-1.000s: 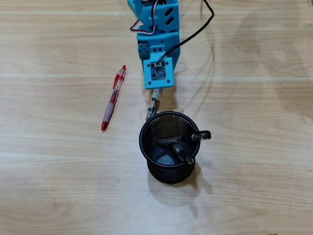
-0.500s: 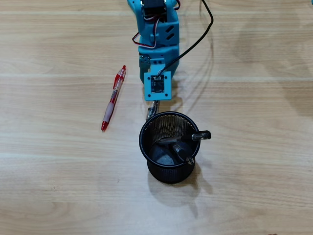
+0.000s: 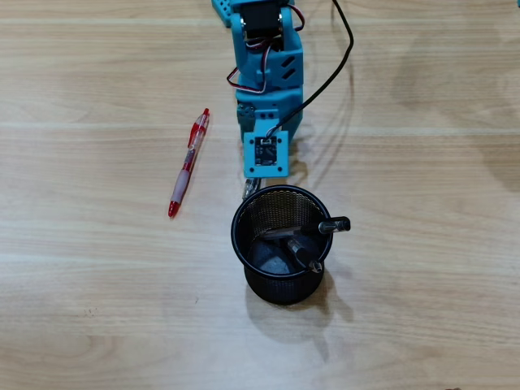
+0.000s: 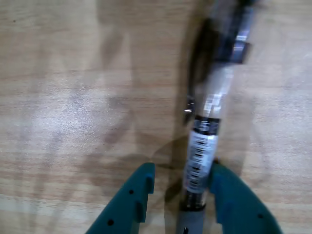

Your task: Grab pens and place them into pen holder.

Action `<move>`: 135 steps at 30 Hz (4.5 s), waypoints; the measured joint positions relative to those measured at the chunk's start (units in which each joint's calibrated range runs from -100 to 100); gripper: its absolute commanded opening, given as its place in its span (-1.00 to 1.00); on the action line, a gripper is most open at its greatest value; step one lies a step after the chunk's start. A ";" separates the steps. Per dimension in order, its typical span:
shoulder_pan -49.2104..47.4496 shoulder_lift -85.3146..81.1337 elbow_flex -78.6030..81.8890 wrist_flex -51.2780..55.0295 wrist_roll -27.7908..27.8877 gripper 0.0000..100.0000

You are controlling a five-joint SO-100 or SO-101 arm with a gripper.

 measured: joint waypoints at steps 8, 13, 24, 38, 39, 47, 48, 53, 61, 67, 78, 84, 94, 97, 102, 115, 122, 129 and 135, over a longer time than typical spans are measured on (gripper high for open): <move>-0.48 0.17 0.09 0.00 0.00 -0.95; -0.48 0.17 0.09 0.00 0.00 -0.96; -0.67 -10.28 0.09 0.09 0.00 -0.96; 0.10 -30.93 -2.31 0.09 0.05 -0.96; 0.10 -31.01 -3.55 0.09 0.05 -0.96; -1.91 -31.01 -13.13 0.09 0.05 -0.96; -1.52 -31.01 -13.84 0.09 0.05 -0.96; -2.48 -31.01 -16.59 0.09 0.05 -0.96; -2.48 -30.16 -12.33 -16.92 0.05 -0.96; -2.57 -23.36 -3.02 -44.28 0.05 -0.96; -3.33 -7.31 -0.35 -74.67 0.05 -0.96; -3.24 -3.23 3.46 -81.14 0.21 -0.96; -1.05 -2.63 13.66 -89.51 0.21 -0.96; -1.52 -2.46 16.42 -89.60 0.10 -0.96; -1.43 -2.46 20.32 -89.60 0.10 -0.92; -1.72 -2.46 20.94 -89.60 0.10 -0.70; -2.19 -2.55 24.31 -90.29 0.10 -0.75; -4.38 -10.37 31.77 -89.43 5.46 -0.95; -8.77 -18.35 29.81 -70.09 7.13 -0.95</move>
